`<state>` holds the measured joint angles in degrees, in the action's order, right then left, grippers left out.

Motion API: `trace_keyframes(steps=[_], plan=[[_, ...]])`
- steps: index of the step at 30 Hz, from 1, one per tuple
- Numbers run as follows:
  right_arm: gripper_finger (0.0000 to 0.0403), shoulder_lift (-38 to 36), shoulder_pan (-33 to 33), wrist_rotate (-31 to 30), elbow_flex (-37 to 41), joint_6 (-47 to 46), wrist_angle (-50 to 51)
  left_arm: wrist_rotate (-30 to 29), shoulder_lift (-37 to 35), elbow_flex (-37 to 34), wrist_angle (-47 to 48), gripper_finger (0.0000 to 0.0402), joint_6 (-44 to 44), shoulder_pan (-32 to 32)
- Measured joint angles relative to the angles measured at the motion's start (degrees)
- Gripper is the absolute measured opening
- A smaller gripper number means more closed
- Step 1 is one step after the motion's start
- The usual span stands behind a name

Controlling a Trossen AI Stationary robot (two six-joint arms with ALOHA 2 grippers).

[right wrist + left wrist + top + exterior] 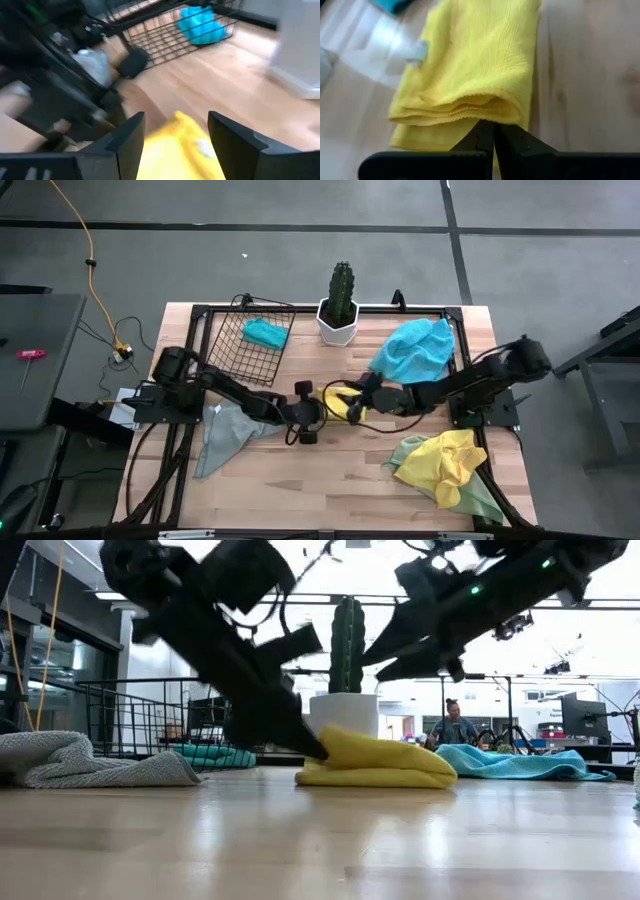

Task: Fold microfiber towels
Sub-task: Fold the left yellow microfiber towel on the table, then put the folded yellow microfiber towel into the mesh basket

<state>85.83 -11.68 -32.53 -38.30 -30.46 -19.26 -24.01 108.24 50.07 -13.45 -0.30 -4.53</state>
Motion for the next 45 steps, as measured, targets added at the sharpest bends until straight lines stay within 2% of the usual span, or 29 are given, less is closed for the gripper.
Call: trace_keyframes(steps=[6,12,17,21,29,34,40,45], plan=[[0.0209,-5.82,-1.38,-1.04,0.02,1.37,10.33,-0.02,-3.85,0.15,1.1,0.0001,0.02,-1.6],[0.0209,-6.43,-2.26,-1.86,0.02,2.01,13.56,-2.84,-7.21,0.1,7.1,0.0001,0.95,-2.74],[0.0209,-6.43,-2.26,-2.07,0.02,2.05,14.38,-5.0,-9.33,0.21,7.71,0.0008,0.96,-3.44],[0.0209,-6.43,-2.26,-4.14,0.02,2.21,14.36,-3.84,-8.48,0.31,3.79,0.0047,2.47,-4.32],[0.0209,-6.43,-2.21,-6.8,0.02,2.27,14.32,-3.23,-1.81,0.26,-3.1,0.0178,5.65,-4.86],[0.0209,-6.43,-2.21,-7.83,0.02,2.24,14.29,-3.27,0.55,0.26,-5.62,0.0233,8.16,-4.63],[0.0209,-6.43,-2.21,-7.91,0.02,1.86,13.89,-4.99,2.62,0.28,-7.38,0.0249,8.48,-2.64],[0.0209,-6.43,-2.21,-7.98,0.02,1.83,13.87,-5.55,2.76,0.28,-7.26,0.0227,8.47,-0.96]])
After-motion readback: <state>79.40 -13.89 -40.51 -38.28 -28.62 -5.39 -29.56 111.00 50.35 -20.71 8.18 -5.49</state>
